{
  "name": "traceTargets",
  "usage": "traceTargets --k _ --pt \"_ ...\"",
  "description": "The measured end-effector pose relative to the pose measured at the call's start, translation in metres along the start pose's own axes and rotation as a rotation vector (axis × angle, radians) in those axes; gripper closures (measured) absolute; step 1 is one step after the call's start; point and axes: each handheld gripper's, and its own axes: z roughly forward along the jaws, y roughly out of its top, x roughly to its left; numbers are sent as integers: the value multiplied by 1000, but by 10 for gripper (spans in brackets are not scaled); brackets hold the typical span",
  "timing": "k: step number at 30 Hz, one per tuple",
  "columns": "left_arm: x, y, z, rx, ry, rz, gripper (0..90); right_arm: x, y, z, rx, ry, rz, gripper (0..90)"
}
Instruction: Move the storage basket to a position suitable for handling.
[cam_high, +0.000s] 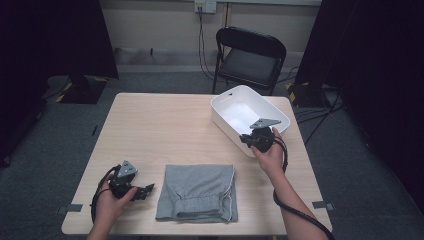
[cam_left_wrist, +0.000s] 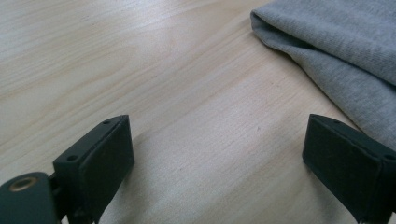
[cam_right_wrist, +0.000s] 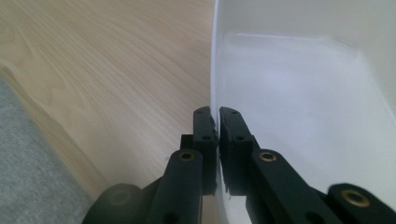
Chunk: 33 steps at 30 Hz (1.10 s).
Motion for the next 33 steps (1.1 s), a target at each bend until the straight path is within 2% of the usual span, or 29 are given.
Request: traceTargets --k 18,27,33 --pt "0 0 0 0 -1 0 83 31 0 -1 -10 71 -39 862" --pt "0 0 0 0 0 -1 83 38 -3 -4 -12 96 -56 861" --pt "0 0 0 0 0 0 83 40 -5 -5 -22 99 -45 858"
